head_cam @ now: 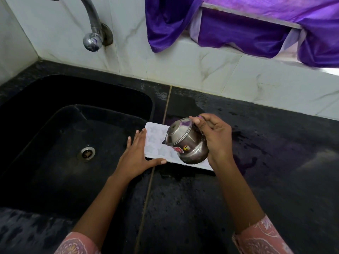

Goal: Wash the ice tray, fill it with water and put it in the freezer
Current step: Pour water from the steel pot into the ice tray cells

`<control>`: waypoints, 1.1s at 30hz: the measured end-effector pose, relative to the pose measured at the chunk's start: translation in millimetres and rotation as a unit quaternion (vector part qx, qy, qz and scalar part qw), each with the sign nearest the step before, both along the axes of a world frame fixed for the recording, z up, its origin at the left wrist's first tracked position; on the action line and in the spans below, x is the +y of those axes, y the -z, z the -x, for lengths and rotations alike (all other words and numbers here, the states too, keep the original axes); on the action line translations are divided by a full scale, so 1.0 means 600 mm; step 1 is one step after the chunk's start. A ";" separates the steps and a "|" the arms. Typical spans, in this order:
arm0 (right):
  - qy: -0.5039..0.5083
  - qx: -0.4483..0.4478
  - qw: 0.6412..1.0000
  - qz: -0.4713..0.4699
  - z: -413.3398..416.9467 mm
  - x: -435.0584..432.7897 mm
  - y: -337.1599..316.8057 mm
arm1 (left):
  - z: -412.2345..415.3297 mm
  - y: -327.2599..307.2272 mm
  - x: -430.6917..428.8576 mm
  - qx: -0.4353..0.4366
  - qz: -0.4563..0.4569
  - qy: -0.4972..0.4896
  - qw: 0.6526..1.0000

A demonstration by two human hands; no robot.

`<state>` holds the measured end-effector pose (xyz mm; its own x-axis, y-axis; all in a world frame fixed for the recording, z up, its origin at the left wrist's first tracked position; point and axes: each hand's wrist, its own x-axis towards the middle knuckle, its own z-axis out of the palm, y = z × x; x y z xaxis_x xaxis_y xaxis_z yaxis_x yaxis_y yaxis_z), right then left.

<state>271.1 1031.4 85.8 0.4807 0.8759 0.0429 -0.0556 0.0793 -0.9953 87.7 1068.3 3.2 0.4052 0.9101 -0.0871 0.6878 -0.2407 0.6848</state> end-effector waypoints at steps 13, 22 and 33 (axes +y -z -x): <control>-0.036 -0.065 0.997 0.003 0.026 0.020 0.004 | 0.004 0.026 0.009 -0.023 -0.026 0.005 0.999; -0.044 -0.098 0.994 0.000 0.031 0.023 -0.002 | 0.003 0.027 0.010 -0.022 -0.022 0.009 0.999; -0.045 -0.123 0.991 -0.018 0.028 0.028 -0.008 | 0.003 0.027 0.012 -0.024 -0.032 0.014 0.999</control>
